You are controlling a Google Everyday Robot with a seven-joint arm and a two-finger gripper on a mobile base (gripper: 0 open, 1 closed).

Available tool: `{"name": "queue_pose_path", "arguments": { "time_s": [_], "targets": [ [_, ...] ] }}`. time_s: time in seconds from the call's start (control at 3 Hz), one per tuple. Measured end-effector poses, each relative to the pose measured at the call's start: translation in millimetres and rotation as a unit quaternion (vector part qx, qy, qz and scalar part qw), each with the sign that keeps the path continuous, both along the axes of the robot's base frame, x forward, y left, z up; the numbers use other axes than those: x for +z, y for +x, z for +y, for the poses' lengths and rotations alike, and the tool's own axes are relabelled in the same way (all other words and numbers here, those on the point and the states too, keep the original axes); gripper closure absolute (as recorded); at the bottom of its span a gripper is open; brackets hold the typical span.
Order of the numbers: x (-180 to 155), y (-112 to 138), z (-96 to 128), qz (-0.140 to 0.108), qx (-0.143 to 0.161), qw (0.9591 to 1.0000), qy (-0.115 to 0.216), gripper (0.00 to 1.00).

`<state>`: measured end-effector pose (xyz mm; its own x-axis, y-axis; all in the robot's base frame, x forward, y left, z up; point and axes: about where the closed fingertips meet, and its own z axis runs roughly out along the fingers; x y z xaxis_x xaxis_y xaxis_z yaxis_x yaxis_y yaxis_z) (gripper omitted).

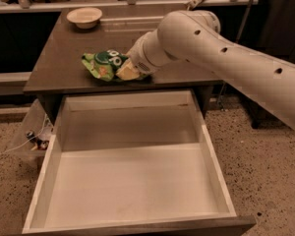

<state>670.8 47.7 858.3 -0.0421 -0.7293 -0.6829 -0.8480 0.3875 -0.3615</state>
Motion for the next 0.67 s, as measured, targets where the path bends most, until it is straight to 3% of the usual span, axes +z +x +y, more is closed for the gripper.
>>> {"name": "queue_pose_path", "arguments": {
  "time_s": [0.67],
  "targets": [
    [-0.3,0.3,5.0,0.007,0.003,1.0000,-0.003,0.43]
  ]
}}
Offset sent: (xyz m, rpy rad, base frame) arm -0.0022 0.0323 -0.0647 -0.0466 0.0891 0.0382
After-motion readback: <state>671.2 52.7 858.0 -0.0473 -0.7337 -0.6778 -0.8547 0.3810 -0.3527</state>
